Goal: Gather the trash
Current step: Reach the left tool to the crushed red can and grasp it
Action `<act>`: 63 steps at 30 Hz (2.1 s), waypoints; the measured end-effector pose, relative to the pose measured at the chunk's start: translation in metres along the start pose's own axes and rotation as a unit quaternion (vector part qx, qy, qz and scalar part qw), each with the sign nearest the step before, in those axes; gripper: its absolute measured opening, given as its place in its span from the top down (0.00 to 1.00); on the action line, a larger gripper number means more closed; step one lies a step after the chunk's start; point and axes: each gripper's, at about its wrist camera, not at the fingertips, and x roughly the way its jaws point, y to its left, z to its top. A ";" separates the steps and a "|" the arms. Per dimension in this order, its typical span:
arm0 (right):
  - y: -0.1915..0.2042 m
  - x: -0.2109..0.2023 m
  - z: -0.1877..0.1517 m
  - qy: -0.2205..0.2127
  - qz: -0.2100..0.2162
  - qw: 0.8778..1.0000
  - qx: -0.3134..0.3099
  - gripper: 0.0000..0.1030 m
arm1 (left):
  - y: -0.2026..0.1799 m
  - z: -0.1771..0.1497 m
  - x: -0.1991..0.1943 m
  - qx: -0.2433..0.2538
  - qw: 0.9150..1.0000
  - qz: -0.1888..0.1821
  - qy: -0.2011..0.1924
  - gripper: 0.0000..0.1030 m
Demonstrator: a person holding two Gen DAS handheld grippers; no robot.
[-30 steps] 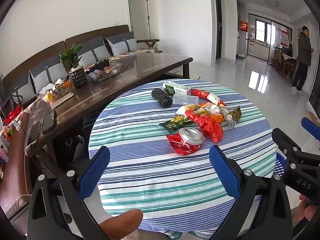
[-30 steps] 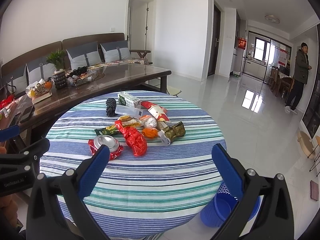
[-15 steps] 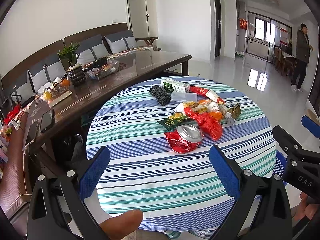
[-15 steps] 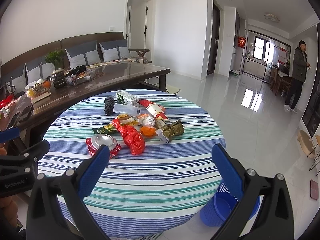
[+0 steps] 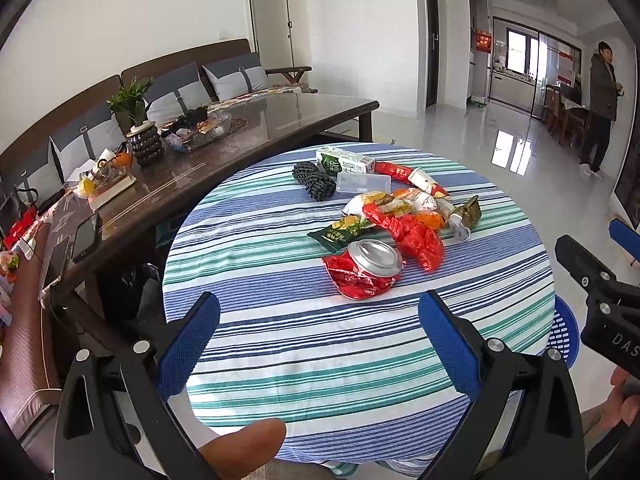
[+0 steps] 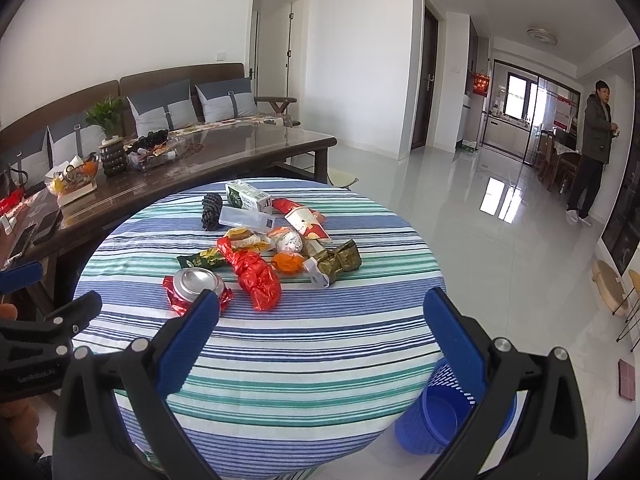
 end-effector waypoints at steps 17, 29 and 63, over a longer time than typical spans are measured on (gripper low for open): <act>-0.018 0.037 -0.007 0.024 -0.005 1.000 0.001 0.05 | -0.033 -0.013 0.090 0.000 0.998 -0.029 0.063 0.05; -0.031 0.111 -0.043 0.118 0.010 0.993 0.016 0.04 | -0.041 -0.018 0.164 -0.039 0.991 -0.011 0.125 0.05; -0.016 0.147 -0.062 0.168 0.038 0.985 0.008 0.04 | 0.002 -0.014 0.148 -0.018 0.986 -0.138 0.097 0.05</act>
